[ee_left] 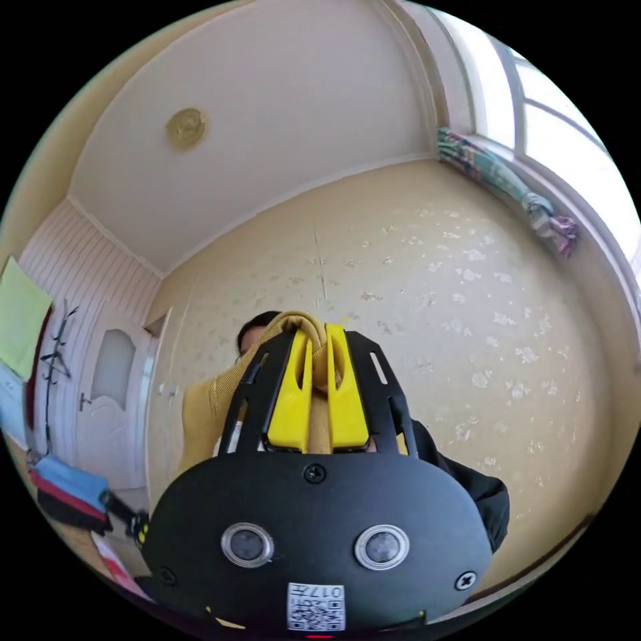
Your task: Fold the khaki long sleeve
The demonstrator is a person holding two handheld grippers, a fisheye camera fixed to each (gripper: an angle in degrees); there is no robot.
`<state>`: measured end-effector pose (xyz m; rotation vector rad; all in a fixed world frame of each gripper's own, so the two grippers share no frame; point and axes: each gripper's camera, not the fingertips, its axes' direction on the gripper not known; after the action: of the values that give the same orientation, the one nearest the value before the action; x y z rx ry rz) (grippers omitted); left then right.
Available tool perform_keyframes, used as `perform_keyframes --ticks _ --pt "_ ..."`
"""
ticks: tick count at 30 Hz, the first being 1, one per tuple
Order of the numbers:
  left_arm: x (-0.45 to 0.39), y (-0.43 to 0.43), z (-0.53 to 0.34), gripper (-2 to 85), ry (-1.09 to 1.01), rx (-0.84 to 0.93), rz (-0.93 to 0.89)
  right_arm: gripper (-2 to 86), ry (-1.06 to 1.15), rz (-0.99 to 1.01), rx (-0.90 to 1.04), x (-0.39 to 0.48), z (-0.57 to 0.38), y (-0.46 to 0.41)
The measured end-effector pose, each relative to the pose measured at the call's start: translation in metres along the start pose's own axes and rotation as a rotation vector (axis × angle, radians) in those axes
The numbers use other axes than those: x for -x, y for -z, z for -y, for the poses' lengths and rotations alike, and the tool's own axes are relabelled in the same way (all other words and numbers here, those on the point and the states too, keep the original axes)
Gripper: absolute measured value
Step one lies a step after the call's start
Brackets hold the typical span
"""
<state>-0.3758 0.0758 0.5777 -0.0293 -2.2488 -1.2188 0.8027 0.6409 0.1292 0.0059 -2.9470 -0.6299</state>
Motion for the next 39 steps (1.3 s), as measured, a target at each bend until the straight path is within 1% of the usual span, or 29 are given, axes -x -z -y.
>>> perform_keyframes --ticks 1,2,3,4,5,6,8,9,10,11,12,13,14,15,17,18,20,21,23,24,26,27,29,30,34,36,37,38,39 --pt "-0.01 -0.002 0.01 3.4 0.017 0.046 0.083 3.6 0.004 -0.044 -0.022 0.009 0.006 0.01" --pt "-0.021 -0.003 0.019 3.5 0.037 0.087 0.177 3.4 0.019 -0.141 -0.074 0.032 0.02 0.03" --pt "-0.027 -0.003 0.023 3.5 0.051 0.104 0.23 3.3 0.043 -0.232 -0.127 0.058 0.035 0.048" --pt "-0.039 -0.003 0.032 3.5 0.083 0.139 0.338 3.3 0.054 -0.277 -0.159 0.071 0.043 0.056" --pt "-0.052 -0.004 0.041 3.6 0.113 0.181 0.457 3.2 0.075 -0.357 -0.238 0.1 0.056 0.071" --pt "-0.058 -0.005 0.045 3.6 0.132 0.205 0.526 3.2 0.1 -0.429 -0.321 0.129 0.067 0.083" --pt "-0.076 -0.005 0.057 3.5 0.252 0.293 0.829 3.1 0.148 -0.511 -0.432 0.171 0.08 0.093" --pt "-0.079 -0.003 0.058 3.5 0.287 0.305 0.897 3.1 0.186 -0.554 -0.492 0.197 0.087 0.093" --pt "-0.081 -0.002 0.057 3.4 0.338 0.318 1.012 3.1 0.206 -0.575 -0.517 0.209 0.091 0.091" --pt "-0.081 -0.005 0.052 3.3 0.356 0.338 1.101 3.1 0.248 -0.624 -0.565 0.232 0.096 0.083" --pt "-0.079 -0.008 0.05 3.2 0.359 0.345 1.138 3.2 0.3 -0.664 -0.615 0.253 0.098 0.071" --pt "-0.074 -0.017 0.044 3.1 0.351 0.358 1.217 3.2 0.331 -0.683 -0.665 0.262 0.096 0.064" --pt "-0.071 -0.03 0.036 3.1 0.291 0.348 1.308 3.2 0.407 -0.718 -0.765 0.28 0.088 0.05" --pt "-0.07 -0.039 0.032 3.1 0.251 0.334 1.353 3.2 0.463 -0.76 -0.835 0.296 0.083 0.036" --pt "-0.066 -0.08 0.013 3.0 0.06 0.242 1.478 3.2 0.504 -0.799 -0.919 0.316 0.077 0.025" --pt "-0.065 -0.09 0.008 2.9 0.012 0.2 1.502 3.2 0.519 -0.802 -0.956 0.326 0.074 0.023" --pt "-0.058 -0.135 -0.017 2.9 -0.2 0.047 1.584 3.1 0.542 -0.798 -0.992 0.336 0.072 0.022" --pt "-0.055 -0.148 -0.023 2.9 -0.266 0.024 1.614 3.1 0.579 -0.812 -1.019 0.342 0.069 0.019" --pt "-0.043 -0.195 -0.049 3.0 -0.536 -0.072 1.725 3.0 0.664 -0.847 -1.053 0.35 0.062 0.011" --pt "-0.039 -0.204 -0.054 3.0 -0.591 -0.094 1.742 3.0 0.717 -0.884 -1.069 0.355 0.059 0.004" --pt "-0.019 -0.231 -0.066 3.1 -0.786 -0.138 1.803 2.8 0.804 -0.981 -1.058 0.362 0.058 -0.007" --pt "-0.014 -0.234 -0.065 3.1 -0.819 -0.134 1.817 2.7 0.875 -1.052 -1.031 0.364 0.061 -0.013" --pt "0.011 -0.23 -0.044 3.1 -0.871 -0.07 1.823 2.7 0.9 -1.128 -0.992 0.361 0.072 -0.013" --pt "0.019 -0.225 -0.035 3.1 -0.864 -0.042 1.814 2.7 0.865 -1.148 -0.966 0.354 0.085 -0.006" --pt "0.093 -0.148 0.032 3.5 -0.683 0.077 1.831 2.5 0.746 -1.153 -0.849 0.301 0.142 0.028" --pt "0.142 -0.097 0.057 3.8 -0.604 0.143 1.897 2.4 0.602 -1.186 -0.758 0.229 0.201 0.054" --pt "0.18 -0.057 0.071 4.2 -0.554 0.201 1.969 2.4 0.565 -1.193 -0.736 0.206 0.217 0.06" --pt "0.223 -0.009 0.084 5.0 -0.496 0.282 2.047 2.3 0.487 -1.216 -0.684 0.152 0.253 0.074" --pt "0.245 0.018 0.091 5.7 -0.45 0.328 2.08 2.2 0.396 -1.243 -0.627 0.09 0.288 0.088"
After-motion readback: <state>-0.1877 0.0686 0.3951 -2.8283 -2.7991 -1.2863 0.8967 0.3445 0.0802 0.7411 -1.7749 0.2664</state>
